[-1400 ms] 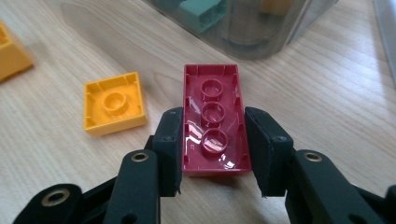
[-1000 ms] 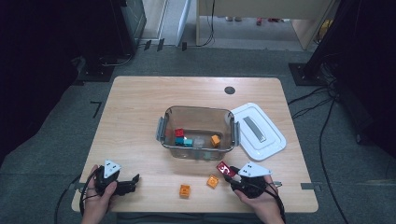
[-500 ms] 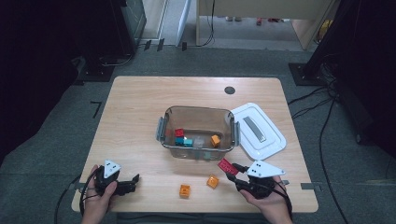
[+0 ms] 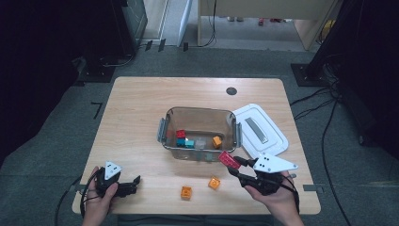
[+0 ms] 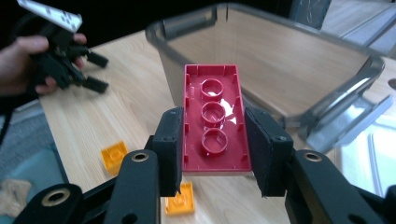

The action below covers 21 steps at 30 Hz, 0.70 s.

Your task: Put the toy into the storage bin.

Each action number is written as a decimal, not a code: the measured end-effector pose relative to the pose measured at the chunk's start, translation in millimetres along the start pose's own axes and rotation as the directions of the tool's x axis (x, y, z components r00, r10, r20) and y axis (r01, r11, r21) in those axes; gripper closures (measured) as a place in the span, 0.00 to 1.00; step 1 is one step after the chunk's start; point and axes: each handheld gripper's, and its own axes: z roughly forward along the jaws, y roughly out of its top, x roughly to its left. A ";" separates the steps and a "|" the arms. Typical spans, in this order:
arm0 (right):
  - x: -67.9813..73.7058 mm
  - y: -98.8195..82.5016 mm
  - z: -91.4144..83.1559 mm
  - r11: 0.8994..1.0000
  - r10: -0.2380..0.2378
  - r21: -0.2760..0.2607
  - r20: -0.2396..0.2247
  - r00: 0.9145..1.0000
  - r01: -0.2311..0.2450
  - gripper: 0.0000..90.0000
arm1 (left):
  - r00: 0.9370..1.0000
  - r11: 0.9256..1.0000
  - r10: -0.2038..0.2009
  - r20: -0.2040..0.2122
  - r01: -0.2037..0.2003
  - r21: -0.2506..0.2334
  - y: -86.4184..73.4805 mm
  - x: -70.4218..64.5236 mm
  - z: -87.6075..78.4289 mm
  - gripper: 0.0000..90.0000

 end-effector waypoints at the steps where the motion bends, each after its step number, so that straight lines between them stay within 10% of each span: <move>1: -0.9 3.3 -0.8 1.000 0.004 -0.006 -0.001 1.000 -0.004 0.67 | 1.000 1.000 -0.001 0.000 0.001 -0.001 0.0 -0.1 0.1 0.02; 21: -19.0 61.2 25.3 0.999 -0.023 -0.033 0.003 1.000 0.023 0.67 | 1.000 1.000 -0.003 0.000 0.003 -0.001 0.0 -0.1 0.1 0.02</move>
